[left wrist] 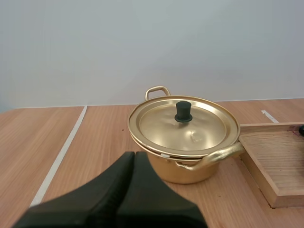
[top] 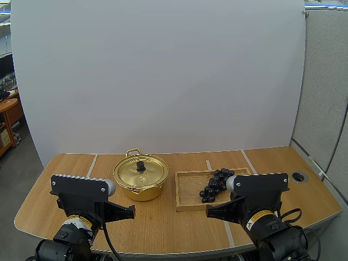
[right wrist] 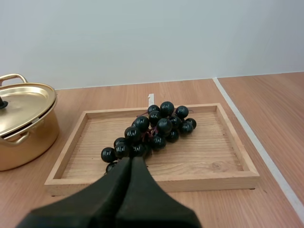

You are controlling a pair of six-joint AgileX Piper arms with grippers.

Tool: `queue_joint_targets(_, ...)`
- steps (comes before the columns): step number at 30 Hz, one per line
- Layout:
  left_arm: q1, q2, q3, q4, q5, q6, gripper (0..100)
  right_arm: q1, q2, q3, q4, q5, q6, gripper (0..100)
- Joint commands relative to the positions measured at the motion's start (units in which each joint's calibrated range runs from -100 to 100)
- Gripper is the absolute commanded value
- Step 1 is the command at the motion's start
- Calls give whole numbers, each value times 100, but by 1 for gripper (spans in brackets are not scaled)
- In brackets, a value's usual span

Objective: Open the pot, put the grape inside, and close it

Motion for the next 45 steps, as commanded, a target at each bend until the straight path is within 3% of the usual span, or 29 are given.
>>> queue_joint_targets(1,0,-22,-63,43,-368,-51,0,-26,-35,21,28,-528,-33,0)
queue_joint_targets(3,0,-22,-169,43,-368,-51,0,-26,-35,6,-20,-417,-33,0)
queue_joint_targets(11,0,-22,-1997,43,-316,-51,0,-26,-35,-1721,-115,1238,-314,0)
queue_joint_targets(24,0,-22,-3874,79,-192,-8,0,-26,-35,-3979,-115,2128,-334,0)
queue_joint_targets(32,0,64,-4548,89,1906,463,0,-26,59,-4965,-115,3962,-449,0)
queue_joint_targets(39,0,1331,-5238,78,3415,522,0,-26,1169,-5282,-115,4843,-468,0)
queue_joint_targets(45,0,2318,-5532,78,3856,543,0,-26,2315,-5290,-115,5026,-468,0)
